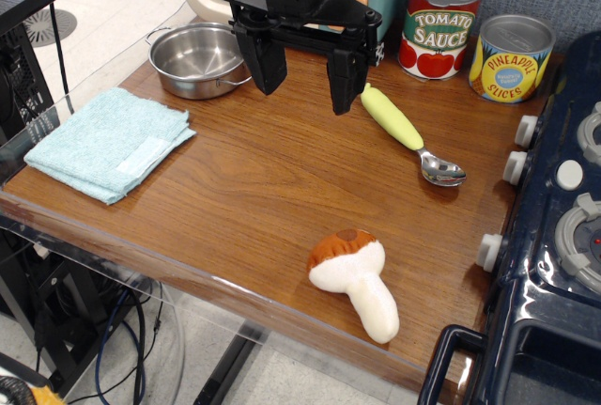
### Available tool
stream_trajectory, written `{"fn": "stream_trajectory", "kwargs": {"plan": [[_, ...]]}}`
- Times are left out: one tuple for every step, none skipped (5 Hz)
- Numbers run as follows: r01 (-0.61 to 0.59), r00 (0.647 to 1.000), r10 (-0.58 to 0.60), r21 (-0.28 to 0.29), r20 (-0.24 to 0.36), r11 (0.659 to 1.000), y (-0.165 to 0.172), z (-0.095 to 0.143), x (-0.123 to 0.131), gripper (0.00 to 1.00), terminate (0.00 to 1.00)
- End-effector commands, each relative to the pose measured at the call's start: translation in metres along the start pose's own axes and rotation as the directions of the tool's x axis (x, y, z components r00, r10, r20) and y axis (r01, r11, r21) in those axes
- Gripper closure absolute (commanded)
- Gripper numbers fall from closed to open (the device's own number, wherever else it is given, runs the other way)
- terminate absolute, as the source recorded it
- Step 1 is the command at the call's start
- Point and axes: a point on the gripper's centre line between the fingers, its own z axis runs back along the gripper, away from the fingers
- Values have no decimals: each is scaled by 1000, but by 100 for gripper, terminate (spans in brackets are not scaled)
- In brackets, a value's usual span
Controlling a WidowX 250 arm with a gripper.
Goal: Move the mushroom on top of the napkin.
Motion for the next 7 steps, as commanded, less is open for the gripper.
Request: {"fn": "stream_trajectory", "kwargs": {"plan": [[0,1000,0,0,0,1000,0,0,0,0,0],[31,999,-33,-45,-39,998,-11,-5,-21,0,0],[194,979,-200,-119,-41,974,-17,-16,-36,0,0],[344,927,-364,-181,-92,921,-24,-46,-56,0,0],[348,916,-380,-219,-126,912,-28,-71,-60,0,0],[387,888,-439,-294,-138,874,-38,-91,-60,0,0],[377,883,-449,-364,-139,852,-43,-98,-62,100,0]]}}
